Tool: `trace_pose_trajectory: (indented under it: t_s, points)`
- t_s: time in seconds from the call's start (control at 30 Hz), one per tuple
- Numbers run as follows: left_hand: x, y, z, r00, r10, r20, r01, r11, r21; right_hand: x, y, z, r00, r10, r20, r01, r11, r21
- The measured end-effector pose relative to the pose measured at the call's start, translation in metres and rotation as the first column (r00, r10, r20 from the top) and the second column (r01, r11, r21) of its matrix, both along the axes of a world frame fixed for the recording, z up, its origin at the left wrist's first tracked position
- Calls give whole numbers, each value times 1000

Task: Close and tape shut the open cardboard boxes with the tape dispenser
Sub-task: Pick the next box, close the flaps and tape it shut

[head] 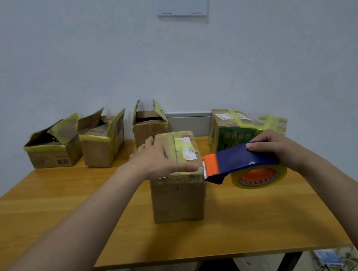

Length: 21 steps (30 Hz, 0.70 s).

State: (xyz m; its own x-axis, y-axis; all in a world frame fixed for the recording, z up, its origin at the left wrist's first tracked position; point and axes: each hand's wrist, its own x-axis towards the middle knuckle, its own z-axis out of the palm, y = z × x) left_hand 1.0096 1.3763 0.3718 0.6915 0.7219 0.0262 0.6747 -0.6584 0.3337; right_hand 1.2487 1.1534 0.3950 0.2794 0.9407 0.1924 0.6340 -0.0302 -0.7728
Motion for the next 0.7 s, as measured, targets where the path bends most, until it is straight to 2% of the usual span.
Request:
trace_pose_trajectory:
  t_s: [0.23,0.37,0.7]
  points:
    - [9,-1,-20,998,-29,63,31,999,-33,5,-6,-6,1000,-4,2,4,1000,0]
    - [7,-2,-20,998,-30,52,29,1000,9,8,-11,-4,999,-7,-41,7,1000,-3]
    - [2,-6,-15,998,-52,42,52,999,-4,15,-16,-19,993,-43,-113,47,998,36]
